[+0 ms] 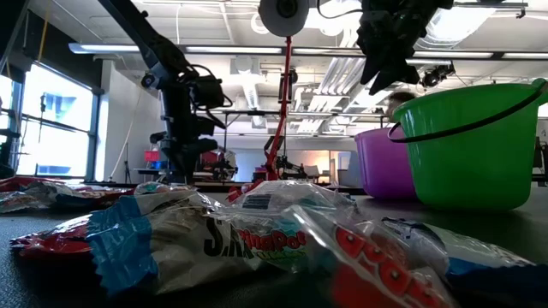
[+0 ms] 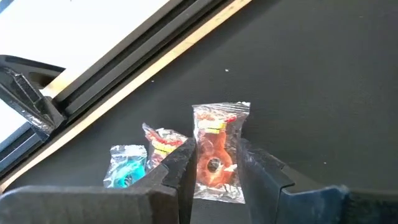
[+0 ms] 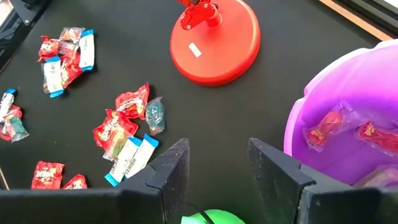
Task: Organize candy in baskets
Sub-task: Put the orange gummy into the violet bucket
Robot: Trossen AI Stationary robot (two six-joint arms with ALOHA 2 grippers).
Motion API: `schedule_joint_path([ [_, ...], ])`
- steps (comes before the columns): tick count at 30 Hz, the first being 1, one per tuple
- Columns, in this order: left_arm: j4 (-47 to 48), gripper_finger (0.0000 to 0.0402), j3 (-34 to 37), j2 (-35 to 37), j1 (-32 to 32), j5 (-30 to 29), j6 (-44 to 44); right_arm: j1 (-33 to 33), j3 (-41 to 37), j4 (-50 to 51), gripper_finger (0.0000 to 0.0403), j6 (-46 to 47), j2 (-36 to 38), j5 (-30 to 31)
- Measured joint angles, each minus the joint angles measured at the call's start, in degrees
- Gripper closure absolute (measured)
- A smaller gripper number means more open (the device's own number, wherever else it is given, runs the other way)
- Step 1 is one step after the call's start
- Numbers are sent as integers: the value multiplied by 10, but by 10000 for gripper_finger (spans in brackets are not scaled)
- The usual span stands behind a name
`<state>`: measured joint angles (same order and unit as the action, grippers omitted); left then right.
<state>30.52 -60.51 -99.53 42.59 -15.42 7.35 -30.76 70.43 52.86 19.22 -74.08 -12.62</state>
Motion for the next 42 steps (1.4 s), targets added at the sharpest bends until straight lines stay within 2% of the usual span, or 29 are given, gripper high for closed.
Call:
schedule_joint_path([
  [16, 4, 280, 0, -4, 13, 57, 6, 0, 0, 0, 245, -2, 0, 0],
  [24, -10, 279, 0, -4, 21, 60, 3, 0, 0, 0, 245, -2, 0, 0],
  [31, -3, 279, 0, -25, 57, 133, 44, 0, 0, 0, 245, -13, 0, 0],
  [42, 0, 280, -3, -75, 48, 125, 46, 0, 0, 0, 245, -13, 0, 0],
])
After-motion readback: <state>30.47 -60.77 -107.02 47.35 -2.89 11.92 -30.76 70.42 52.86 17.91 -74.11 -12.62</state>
